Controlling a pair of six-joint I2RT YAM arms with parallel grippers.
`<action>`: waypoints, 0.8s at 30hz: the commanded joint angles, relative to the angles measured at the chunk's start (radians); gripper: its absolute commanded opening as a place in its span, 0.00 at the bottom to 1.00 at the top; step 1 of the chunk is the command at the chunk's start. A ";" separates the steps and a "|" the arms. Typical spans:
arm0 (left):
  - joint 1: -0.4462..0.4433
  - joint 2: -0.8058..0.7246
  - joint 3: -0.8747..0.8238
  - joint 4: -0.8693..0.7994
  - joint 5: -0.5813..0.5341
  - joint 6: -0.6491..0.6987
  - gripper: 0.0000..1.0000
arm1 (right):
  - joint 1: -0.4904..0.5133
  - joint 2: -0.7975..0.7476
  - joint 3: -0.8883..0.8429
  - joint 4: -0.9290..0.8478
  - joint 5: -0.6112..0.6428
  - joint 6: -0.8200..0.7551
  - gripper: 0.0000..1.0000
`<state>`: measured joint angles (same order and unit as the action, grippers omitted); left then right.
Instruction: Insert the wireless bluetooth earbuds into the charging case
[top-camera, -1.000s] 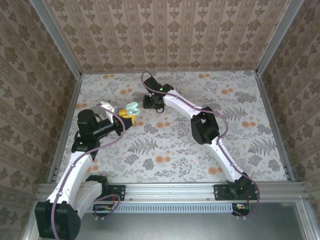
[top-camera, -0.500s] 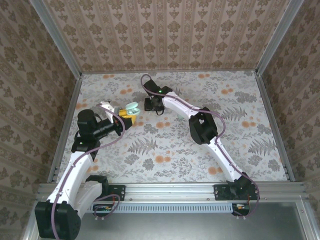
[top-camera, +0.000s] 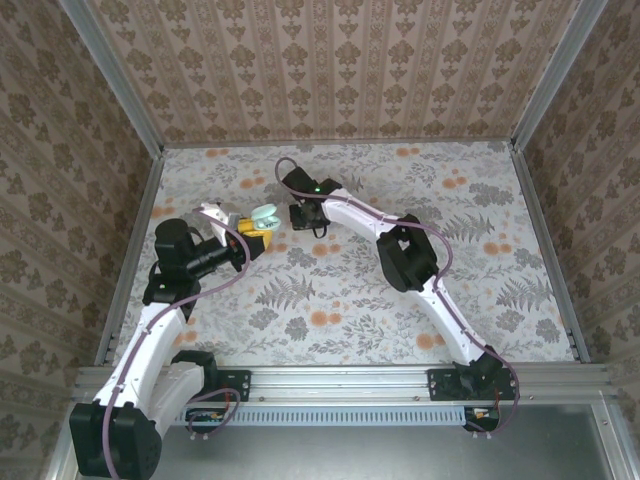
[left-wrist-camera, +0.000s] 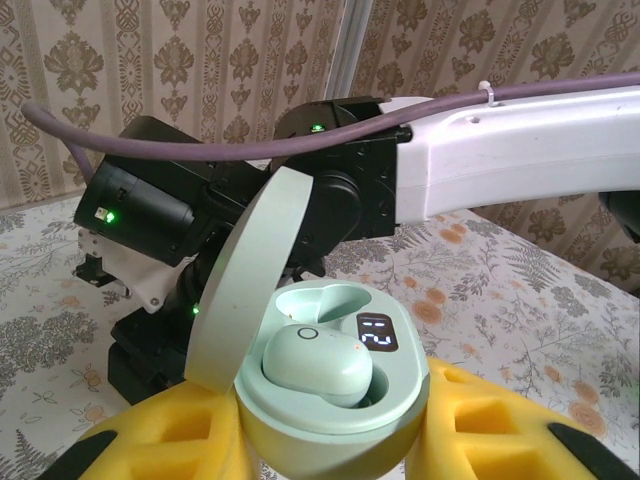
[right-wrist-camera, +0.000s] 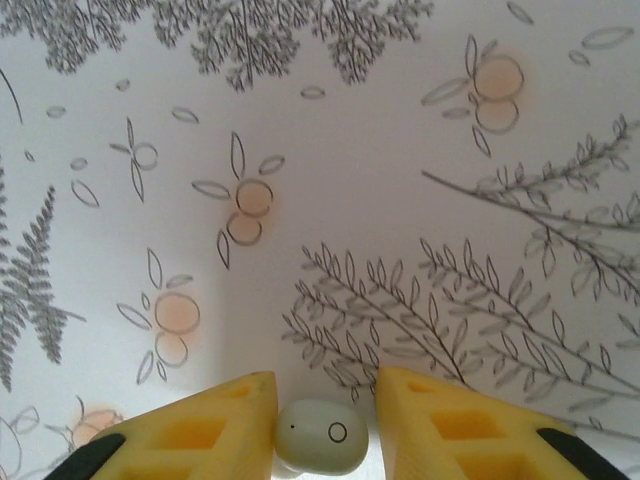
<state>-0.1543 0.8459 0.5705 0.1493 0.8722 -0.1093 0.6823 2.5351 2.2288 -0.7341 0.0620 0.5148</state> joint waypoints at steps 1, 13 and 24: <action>0.010 -0.008 0.026 -0.010 0.033 -0.001 0.15 | 0.014 -0.068 -0.105 -0.057 -0.004 -0.034 0.32; -0.045 0.006 0.015 0.004 -0.001 -0.005 0.16 | -0.025 -0.420 -0.613 0.085 -0.149 -0.135 0.28; -0.107 -0.004 0.002 -0.007 -0.033 0.018 0.16 | -0.092 -0.703 -0.867 0.084 -0.192 -0.108 0.39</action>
<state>-0.2501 0.8589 0.5705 0.1493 0.8440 -0.1093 0.5903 1.9163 1.3796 -0.6537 -0.1001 0.3950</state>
